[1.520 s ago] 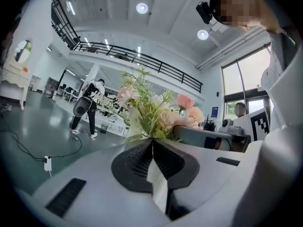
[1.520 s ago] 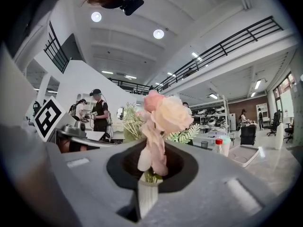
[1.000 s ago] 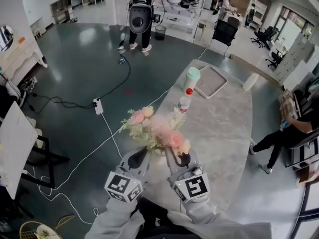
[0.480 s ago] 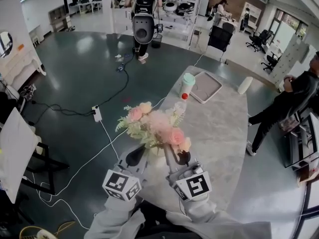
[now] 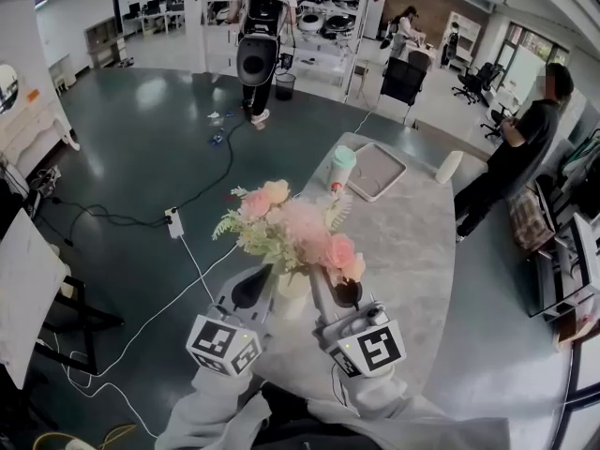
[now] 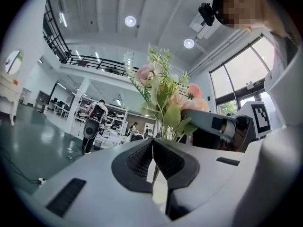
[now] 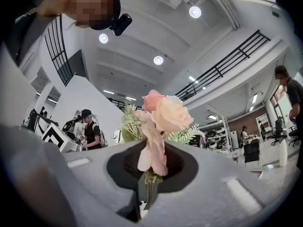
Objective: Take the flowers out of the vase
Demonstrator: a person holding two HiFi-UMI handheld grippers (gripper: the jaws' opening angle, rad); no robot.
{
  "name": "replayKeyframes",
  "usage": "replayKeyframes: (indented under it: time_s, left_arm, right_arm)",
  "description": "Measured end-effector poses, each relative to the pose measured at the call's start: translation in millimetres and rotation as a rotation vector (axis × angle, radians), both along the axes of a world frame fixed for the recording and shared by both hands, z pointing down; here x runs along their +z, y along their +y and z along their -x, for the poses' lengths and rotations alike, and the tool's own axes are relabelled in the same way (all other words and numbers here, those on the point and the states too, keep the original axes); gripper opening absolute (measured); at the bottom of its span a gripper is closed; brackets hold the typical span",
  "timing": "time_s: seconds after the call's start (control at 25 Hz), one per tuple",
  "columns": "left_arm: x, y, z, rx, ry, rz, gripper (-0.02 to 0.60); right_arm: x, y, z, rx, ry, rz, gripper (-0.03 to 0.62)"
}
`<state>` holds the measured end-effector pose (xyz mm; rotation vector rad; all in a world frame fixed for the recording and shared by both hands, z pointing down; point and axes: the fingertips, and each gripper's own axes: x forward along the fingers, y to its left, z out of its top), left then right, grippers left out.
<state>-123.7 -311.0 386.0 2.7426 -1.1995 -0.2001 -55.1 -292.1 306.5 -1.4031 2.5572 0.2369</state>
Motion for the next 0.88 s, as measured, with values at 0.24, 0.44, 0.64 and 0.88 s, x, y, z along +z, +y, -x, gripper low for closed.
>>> replayKeyframes:
  time_s: [0.24,0.44,0.64,0.88]
  left_arm:
    - [-11,0,0,0.016,0.005,-0.025,0.005]
    - [-18,4,-12,0.041,0.003,-0.044,0.005]
    - [-25,3,-49,0.09,0.015,-0.061,0.005]
    - [-24,8,-67,0.178,0.017,-0.065,0.005]
  right_arm:
    - [-20,5,-4,-0.008,-0.041,-0.028,0.031]
    - [-38,18,-22,-0.007,-0.112,-0.049,0.031]
    - [-52,24,-58,0.04,-0.119,-0.08,0.031]
    - [-49,33,-75,0.12,-0.137,-0.079,0.031]
